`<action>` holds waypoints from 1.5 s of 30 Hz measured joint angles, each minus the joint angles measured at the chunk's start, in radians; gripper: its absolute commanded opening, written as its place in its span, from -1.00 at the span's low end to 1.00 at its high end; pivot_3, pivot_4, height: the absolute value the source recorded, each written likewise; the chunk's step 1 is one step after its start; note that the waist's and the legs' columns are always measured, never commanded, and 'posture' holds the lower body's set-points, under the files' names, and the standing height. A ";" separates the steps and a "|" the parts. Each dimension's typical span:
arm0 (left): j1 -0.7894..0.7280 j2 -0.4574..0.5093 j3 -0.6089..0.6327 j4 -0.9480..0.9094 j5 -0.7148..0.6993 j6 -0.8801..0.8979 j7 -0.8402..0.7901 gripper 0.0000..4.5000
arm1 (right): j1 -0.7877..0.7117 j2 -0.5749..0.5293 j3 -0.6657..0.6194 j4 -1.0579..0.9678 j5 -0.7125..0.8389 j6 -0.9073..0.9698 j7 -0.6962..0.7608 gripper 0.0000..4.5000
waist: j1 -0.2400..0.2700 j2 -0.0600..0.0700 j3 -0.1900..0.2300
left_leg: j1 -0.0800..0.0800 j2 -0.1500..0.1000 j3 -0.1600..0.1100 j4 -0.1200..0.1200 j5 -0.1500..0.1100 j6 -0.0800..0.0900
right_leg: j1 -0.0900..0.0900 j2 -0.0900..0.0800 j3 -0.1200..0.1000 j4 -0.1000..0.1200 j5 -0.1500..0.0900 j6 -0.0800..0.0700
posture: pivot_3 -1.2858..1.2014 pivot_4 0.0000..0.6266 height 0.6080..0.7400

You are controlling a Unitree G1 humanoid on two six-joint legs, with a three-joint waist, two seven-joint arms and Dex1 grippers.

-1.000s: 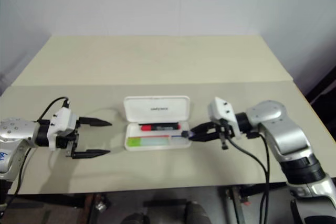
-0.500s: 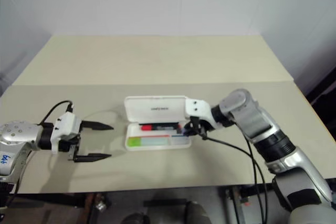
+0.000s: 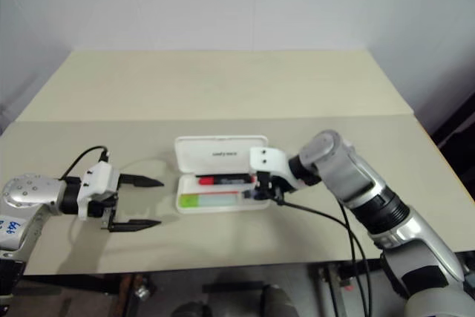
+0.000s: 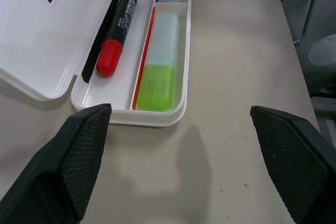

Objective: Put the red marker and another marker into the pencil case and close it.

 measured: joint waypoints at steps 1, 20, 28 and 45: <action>0.000 0.000 0.000 0.000 0.000 0.000 0.000 1.00 | 0.001 0.005 0.001 -0.004 0.001 0.004 -0.003 -0.84 | 0.000 0.000 0.000 | 0.000 0.000 0.000 0.000 0.000 0.000 | 0.000 0.000 0.000 0.000 0.000 0.000 | 0.03 -0.52 1.00; 0.001 0.000 0.000 -0.001 0.000 0.001 0.003 1.00 | 0.018 0.025 0.023 0.048 -0.022 -0.062 -0.016 0.99 | -0.002 0.000 0.000 | 0.000 0.000 0.000 0.000 0.000 0.000 | 0.000 0.000 0.000 0.000 0.000 0.000 | 0.03 -0.52 1.00; -0.002 0.000 0.004 -0.003 -0.010 0.013 0.005 1.00 | 0.139 0.032 -0.225 -0.078 0.220 -0.070 0.000 0.99 | 0.010 0.000 0.000 | -0.001 0.000 -0.001 0.000 0.000 0.000 | 0.001 0.000 -0.001 -0.002 0.000 0.000 | 0.03 -0.52 1.00; -0.046 -0.006 0.102 0.056 -0.075 0.066 0.013 0.74 | 0.356 -0.075 -0.596 -0.034 0.482 -0.233 0.032 1.00 | 0.021 0.000 0.000 | 0.003 0.000 0.000 0.000 0.000 0.000 | 0.002 0.001 0.001 -0.002 0.000 0.001 | 0.03 -0.52 1.00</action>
